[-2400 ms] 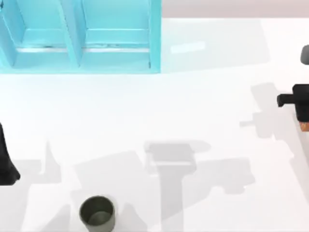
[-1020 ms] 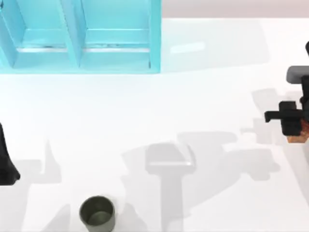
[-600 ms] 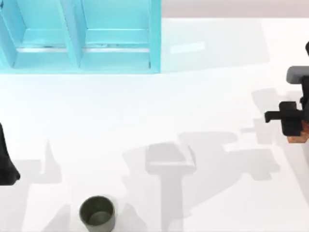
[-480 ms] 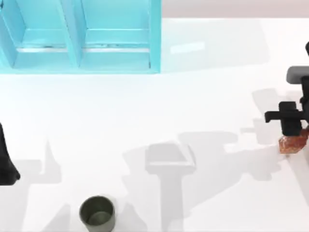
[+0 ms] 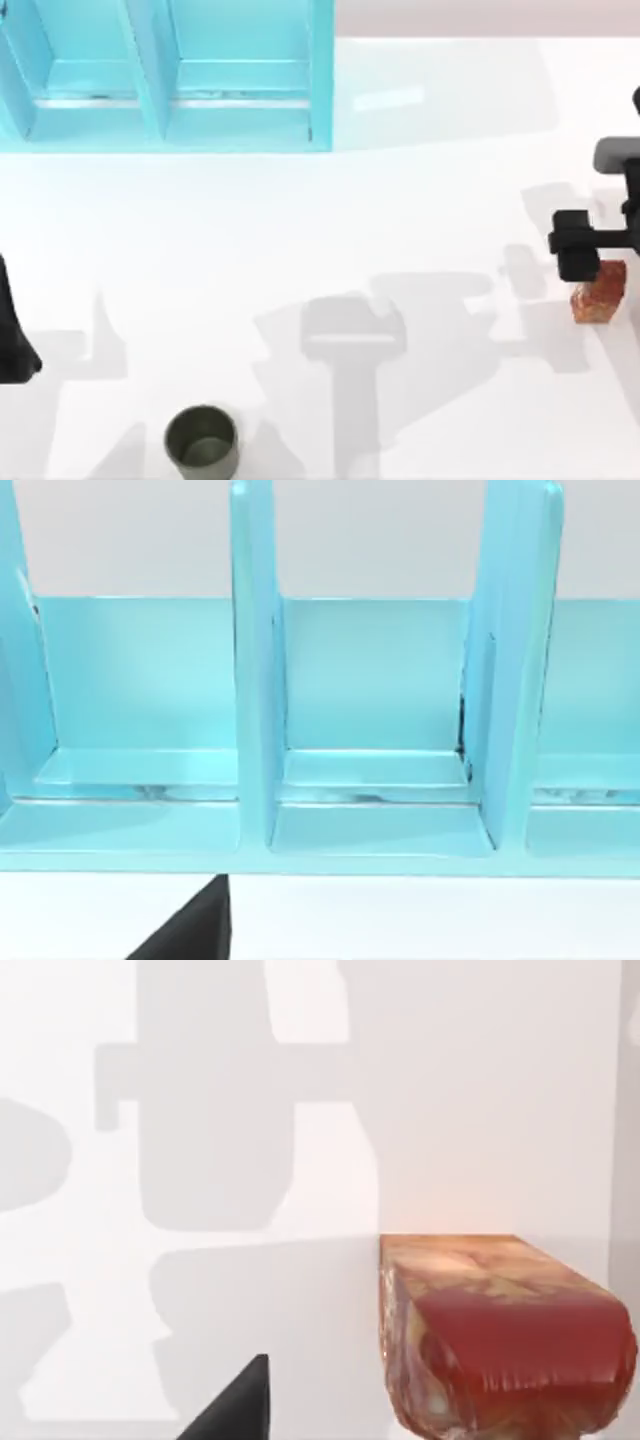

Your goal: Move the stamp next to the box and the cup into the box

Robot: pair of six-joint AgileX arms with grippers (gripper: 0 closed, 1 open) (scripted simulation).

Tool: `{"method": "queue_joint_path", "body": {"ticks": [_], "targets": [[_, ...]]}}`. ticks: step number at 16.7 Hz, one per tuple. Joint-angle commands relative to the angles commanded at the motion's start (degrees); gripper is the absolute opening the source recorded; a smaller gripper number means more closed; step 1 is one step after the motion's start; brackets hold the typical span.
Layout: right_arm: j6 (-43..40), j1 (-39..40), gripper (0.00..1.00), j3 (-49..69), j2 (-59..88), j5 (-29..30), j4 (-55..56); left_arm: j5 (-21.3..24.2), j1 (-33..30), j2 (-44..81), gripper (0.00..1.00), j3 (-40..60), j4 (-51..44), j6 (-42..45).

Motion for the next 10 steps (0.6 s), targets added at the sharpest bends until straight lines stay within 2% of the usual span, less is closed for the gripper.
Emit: {"method": "queue_joint_path", "body": {"ticks": [10], "targets": [[0.04, 0.07, 1.0, 2.06, -0.09, -0.01, -2.34, 0.0, 0.0, 0.0, 1.0, 0.0, 0.0, 0.0]]}}
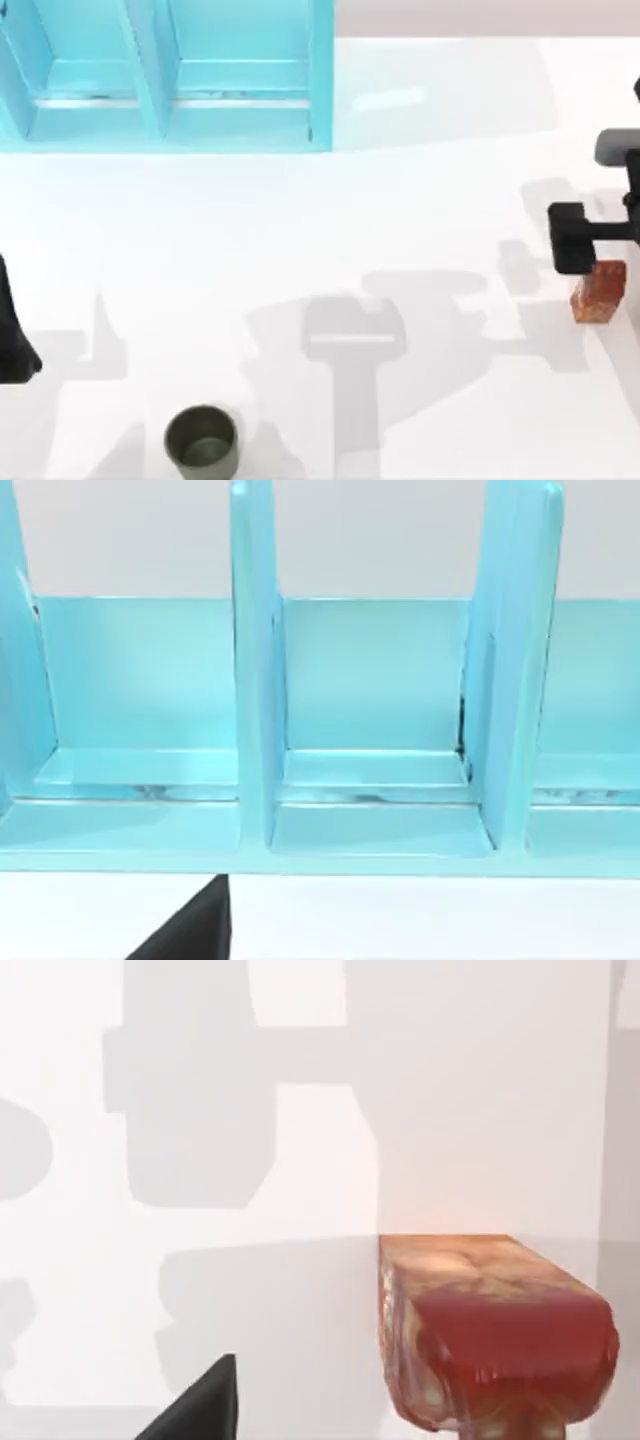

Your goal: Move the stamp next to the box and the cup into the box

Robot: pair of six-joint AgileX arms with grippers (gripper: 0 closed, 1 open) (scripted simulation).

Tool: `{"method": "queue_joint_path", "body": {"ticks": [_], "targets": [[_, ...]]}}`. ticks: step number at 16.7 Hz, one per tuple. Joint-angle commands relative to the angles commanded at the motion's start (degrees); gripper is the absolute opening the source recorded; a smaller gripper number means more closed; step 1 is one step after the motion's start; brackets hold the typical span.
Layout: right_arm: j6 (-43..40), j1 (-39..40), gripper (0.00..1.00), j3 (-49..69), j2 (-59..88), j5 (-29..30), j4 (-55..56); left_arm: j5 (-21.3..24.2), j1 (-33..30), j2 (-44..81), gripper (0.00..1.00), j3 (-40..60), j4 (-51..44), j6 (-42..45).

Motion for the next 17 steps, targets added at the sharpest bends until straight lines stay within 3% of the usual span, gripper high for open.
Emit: {"method": "queue_joint_path", "body": {"ticks": [17], "targets": [[-0.25, -0.19, 1.0, 13.96, -2.94, -0.02, -17.07, 0.0, 0.0, 0.0, 1.0, 0.0, 0.0, 0.0]]}}
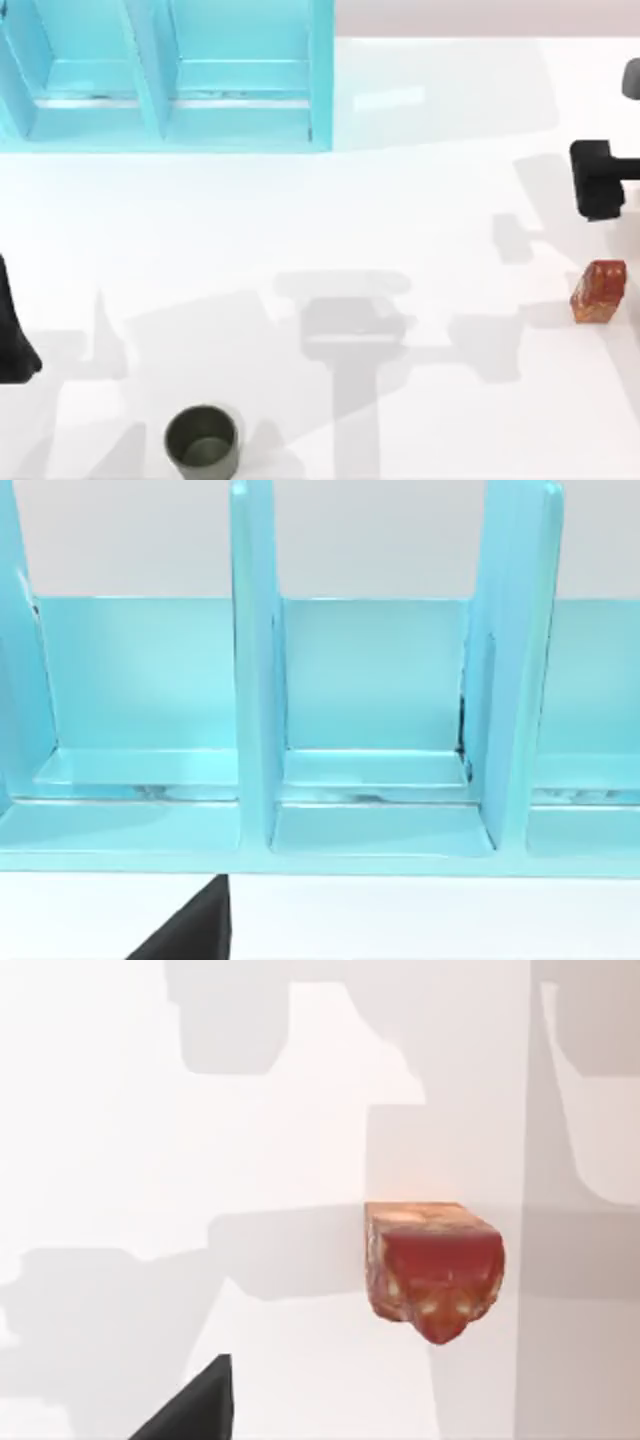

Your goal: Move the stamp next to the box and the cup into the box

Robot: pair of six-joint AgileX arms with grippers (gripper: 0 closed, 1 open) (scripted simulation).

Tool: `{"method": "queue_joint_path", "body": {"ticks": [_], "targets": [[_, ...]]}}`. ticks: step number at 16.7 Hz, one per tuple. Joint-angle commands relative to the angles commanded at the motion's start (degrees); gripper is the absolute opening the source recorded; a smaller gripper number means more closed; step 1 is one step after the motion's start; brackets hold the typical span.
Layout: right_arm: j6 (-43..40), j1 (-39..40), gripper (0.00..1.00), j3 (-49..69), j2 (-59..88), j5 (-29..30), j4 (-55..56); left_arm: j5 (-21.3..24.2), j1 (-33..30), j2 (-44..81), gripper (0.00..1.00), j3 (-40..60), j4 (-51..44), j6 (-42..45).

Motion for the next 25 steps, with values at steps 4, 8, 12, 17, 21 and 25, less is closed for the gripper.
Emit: {"method": "queue_joint_path", "body": {"ticks": [4, 8, 12, 17, 21, 25], "targets": [[-0.08, -0.09, 1.0, 3.05, -1.08, -0.06, -3.71, 0.0, 0.0, 0.0, 1.0, 0.0, 0.0, 0.0], [-0.08, 0.02, 1.0, 2.9, -0.82, -0.06, -3.57, 0.0, 0.0, 0.0, 1.0, 0.0, 0.0, 0.0], [2.49, 2.51, 1.0, 5.62, 1.71, -0.24, -4.97, 0.0, 0.0, 0.0, 1.0, 0.0, 0.0, 0.0], [10.53, 10.45, 1.0, 12.52, 8.16, -0.61, -8.0, 0.0, 0.0, 0.0, 1.0, 0.0, 0.0, 0.0], [16.91, 16.7, 1.0, 18.01, 12.78, -1.04, -10.07, 0.0, 0.0, 0.0, 1.0, 0.0, 0.0, 0.0], [23.33, 22.92, 1.0, 22.91, 18.02, -1.25, -12.74, 0.0, 0.0, 0.0, 1.0, 0.0, 0.0, 0.0]]}}
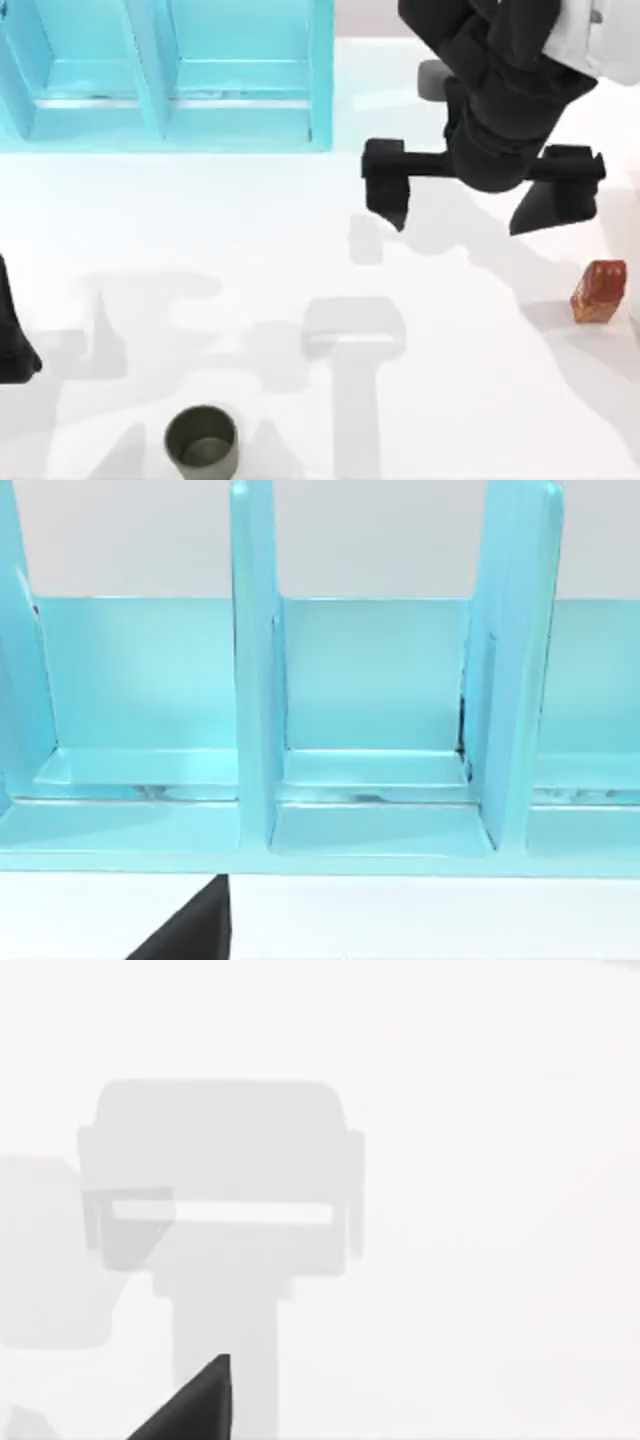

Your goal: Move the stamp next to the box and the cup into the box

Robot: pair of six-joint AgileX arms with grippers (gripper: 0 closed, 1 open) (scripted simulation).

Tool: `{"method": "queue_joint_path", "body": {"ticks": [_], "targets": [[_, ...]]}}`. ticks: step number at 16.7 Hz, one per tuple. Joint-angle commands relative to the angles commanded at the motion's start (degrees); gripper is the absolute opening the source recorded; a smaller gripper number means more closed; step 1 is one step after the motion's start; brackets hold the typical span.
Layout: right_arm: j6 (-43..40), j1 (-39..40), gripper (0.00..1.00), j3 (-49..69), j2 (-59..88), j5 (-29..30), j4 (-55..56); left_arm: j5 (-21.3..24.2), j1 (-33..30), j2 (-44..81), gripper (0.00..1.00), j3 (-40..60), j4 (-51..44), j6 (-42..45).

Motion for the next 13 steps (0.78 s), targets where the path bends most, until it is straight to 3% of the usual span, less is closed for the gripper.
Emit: {"method": "queue_joint_path", "body": {"ticks": [13], "targets": [[20.75, 20.29, 1.0, 16.82, 16.19, -1.07, -7.83, 0.0, 0.0, 0.0, 1.0, 0.0, 0.0, 0.0]]}}
